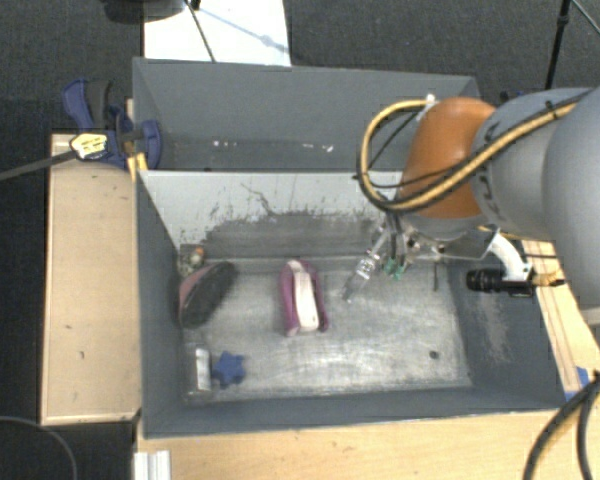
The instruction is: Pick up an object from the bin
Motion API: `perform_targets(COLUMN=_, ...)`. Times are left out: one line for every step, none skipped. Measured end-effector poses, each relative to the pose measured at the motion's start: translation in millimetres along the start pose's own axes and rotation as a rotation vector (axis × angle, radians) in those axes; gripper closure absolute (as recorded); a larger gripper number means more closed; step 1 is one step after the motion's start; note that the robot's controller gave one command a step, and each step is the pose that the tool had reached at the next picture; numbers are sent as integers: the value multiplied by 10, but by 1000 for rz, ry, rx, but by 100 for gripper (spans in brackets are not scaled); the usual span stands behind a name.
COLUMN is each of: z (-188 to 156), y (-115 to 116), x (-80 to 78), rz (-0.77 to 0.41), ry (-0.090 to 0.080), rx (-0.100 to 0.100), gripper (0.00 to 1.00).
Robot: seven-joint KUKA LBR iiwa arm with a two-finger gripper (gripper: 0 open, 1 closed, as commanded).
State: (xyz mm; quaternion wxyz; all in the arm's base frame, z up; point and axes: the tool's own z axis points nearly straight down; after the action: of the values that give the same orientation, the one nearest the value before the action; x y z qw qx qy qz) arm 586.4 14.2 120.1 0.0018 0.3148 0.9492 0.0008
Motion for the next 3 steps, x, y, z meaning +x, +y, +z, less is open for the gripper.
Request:
perform_targets(z=-345, y=135, x=410, rz=-11, ry=2, rx=1, gripper=0)
perform_targets(z=-90, y=583, x=579, rz=-133, ry=1, rx=-1, gripper=0)
perform_targets(z=231, y=593, x=487, rz=6, ry=-12, rx=-14, gripper=0)
